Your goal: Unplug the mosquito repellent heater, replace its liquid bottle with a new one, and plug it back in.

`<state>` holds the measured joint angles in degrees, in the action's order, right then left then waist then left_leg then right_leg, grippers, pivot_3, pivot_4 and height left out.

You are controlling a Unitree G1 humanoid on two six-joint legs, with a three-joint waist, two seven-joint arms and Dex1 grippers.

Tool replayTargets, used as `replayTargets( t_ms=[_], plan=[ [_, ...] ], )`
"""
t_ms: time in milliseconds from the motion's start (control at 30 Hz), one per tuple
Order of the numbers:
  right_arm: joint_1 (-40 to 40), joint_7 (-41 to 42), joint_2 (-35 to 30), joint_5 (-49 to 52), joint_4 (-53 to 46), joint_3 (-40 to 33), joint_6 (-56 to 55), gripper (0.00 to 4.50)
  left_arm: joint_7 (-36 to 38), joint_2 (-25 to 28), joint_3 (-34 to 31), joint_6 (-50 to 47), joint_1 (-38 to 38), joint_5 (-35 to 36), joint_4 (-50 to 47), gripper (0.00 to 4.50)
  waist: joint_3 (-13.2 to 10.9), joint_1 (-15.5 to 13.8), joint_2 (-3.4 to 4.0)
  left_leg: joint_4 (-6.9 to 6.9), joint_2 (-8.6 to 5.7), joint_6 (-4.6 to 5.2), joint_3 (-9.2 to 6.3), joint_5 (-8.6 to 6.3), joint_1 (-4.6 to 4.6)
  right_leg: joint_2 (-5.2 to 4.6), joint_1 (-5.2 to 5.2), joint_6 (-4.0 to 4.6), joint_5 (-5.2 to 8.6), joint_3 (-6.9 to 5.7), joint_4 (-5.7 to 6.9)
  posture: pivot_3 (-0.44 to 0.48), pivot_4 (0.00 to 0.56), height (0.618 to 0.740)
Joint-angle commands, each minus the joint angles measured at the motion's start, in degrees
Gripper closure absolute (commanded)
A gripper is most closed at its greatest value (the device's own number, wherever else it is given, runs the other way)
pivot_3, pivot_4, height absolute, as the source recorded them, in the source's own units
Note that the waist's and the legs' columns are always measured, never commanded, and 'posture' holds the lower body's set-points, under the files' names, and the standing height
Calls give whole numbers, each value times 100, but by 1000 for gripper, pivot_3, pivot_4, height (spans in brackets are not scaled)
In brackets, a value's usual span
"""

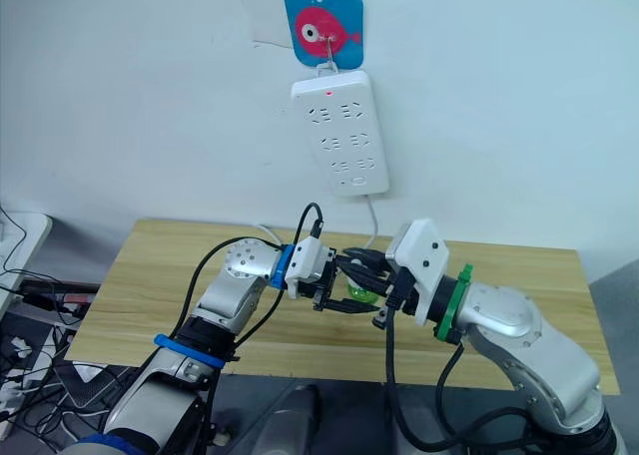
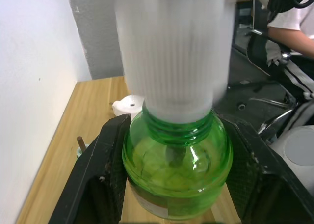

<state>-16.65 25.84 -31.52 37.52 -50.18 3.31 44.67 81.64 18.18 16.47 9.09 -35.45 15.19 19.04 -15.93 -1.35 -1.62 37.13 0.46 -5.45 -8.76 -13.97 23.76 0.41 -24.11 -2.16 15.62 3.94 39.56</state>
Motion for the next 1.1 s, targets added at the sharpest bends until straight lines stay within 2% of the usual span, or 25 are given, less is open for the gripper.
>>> replayTargets(
  t_ms=[33, 133, 233, 367, 500, 733, 1100],
  plan=[
    [-220, -352, -12, 488, -542, -488, 184, 4222, -97, 61, -115, -59, 41, 21, -6, 2213, 0, -1, 0, 0, 0, 0, -1, 0, 0, 0, 0, 0, 0, -1, 0, 166, 229, 740],
    [-328, -937, 245, 358, -515, -575, 229, 4222, -187, 197, -169, 37, 281, -6, -43, 2213, 2, 9, 2, -2, 1, 0, -1, 0, -3, 0, 0, 0, 0, 0, 2, 166, 235, 740],
    [-103, -1532, 591, -420, -3, -245, -12, 4222, -379, 282, -266, 147, 539, -18, -206, 2213, 3, 10, 2, -7, 3, 1, 1, 0, -4, 0, -3, 2, 1, 1, 5, 170, 238, 740],
    [527, -1877, 946, -1875, 1386, 428, -1278, 4222, -725, 438, -404, 158, 843, -43, -499, 2213, 3, -18, 1, -5, -3, 1, 0, 0, -2, -1, -2, 2, 1, 0, 3, 191, 247, 740],
    [777, -1913, 1472, -2546, 3013, 550, -2571, 4222, -923, 706, -510, -152, 1180, 34, -1016, 2213, 3, -6, 2, -9, -2, 6, 9, -3, -6, -2, -4, 2, 1, 7, 3, 227, 263, 740],
    [506, -1865, 2238, -3153, 5427, 535, -4345, 4222, -1014, 1129, -591, -628, 1655, 167, -1843, 2213, -3, -11, 8, -22, 8, 18, 23, -9, -33, 5, 0, 17, 12, 15, 23, 293, 296, 740],
    [-240, -2110, 2468, -3762, 8083, 254, -5901, 4222, -1081, 1377, -643, -1018, 1822, 267, -2265, 2213, -43, -51, 24, -27, 8, 19, 25, -10, -43, 7, 0, 29, 25, 17, 39, 311, 320, 740]
  ],
)
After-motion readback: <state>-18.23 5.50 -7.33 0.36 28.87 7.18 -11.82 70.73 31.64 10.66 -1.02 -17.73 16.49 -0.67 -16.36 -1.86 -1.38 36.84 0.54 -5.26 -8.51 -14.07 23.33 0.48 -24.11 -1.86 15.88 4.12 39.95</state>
